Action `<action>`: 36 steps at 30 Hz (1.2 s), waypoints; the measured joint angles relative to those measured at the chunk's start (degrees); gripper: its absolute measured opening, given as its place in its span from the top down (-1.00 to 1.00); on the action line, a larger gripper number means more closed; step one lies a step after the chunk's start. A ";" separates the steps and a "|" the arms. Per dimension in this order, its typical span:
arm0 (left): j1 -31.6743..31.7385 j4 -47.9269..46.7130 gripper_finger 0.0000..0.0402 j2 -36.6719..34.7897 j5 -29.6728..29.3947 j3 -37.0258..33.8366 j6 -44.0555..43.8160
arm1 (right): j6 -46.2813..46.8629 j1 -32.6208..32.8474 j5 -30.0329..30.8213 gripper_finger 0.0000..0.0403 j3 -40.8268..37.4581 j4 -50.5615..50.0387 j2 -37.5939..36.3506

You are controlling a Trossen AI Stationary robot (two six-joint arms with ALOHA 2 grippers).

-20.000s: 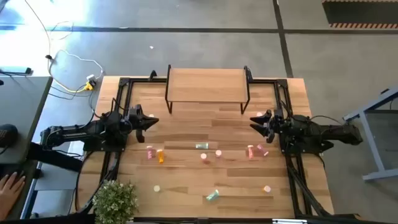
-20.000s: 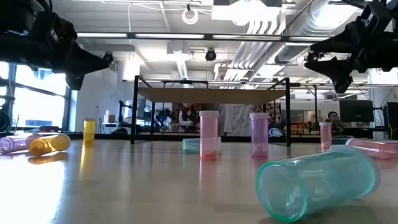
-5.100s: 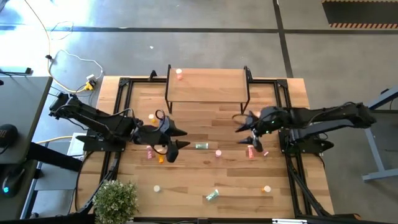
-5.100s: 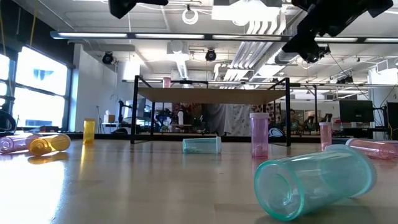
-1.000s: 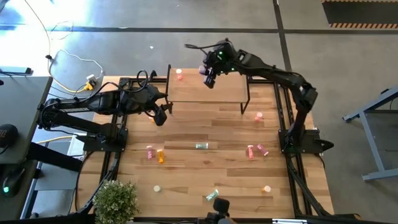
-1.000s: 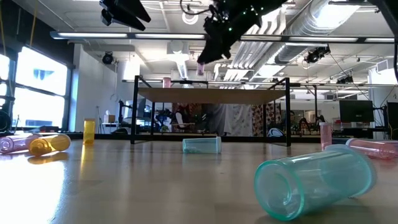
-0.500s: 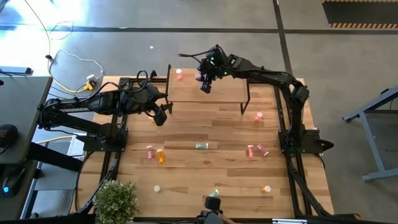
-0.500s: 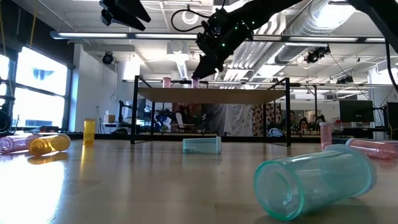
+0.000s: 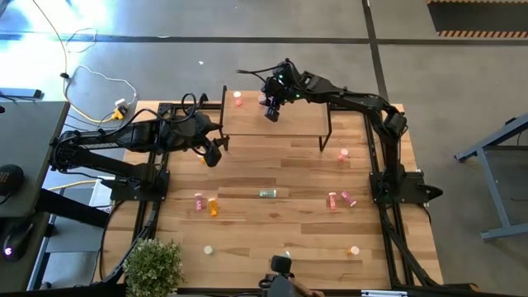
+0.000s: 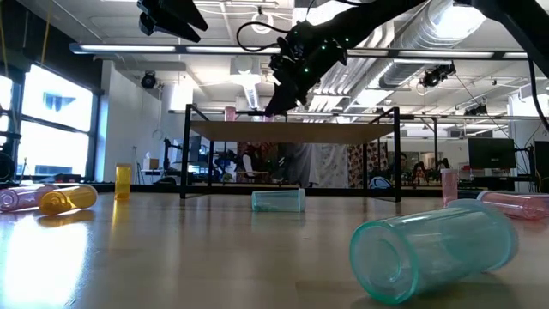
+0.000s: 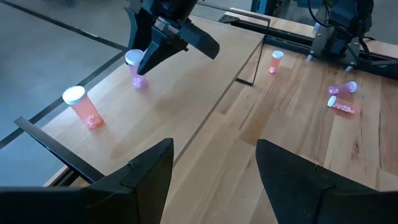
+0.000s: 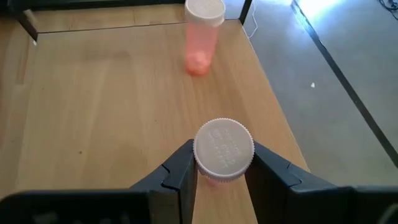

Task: Pick and place medicine bottles onto shelf by color
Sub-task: Put the middle violet pill bottle on the shelf

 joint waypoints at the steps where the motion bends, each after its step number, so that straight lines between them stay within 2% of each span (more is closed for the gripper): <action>1: -0.02 0.01 -0.09 0.00 0.00 0.00 0.00 | 0.00 0.00 0.00 0.47 0.00 -0.01 0.00; 14: 0.00 0.01 -0.09 0.00 0.00 0.00 0.00 | -0.27 0.03 0.43 0.46 0.02 -1.11 -0.09; 25: 0.00 0.01 -0.09 0.00 0.00 0.00 0.00 | -0.43 0.04 1.62 0.21 0.04 -0.70 0.04; 36: 0.00 -0.81 -0.09 0.02 0.00 -0.02 0.02 | 0.10 0.02 1.95 0.18 0.15 -1.50 -0.85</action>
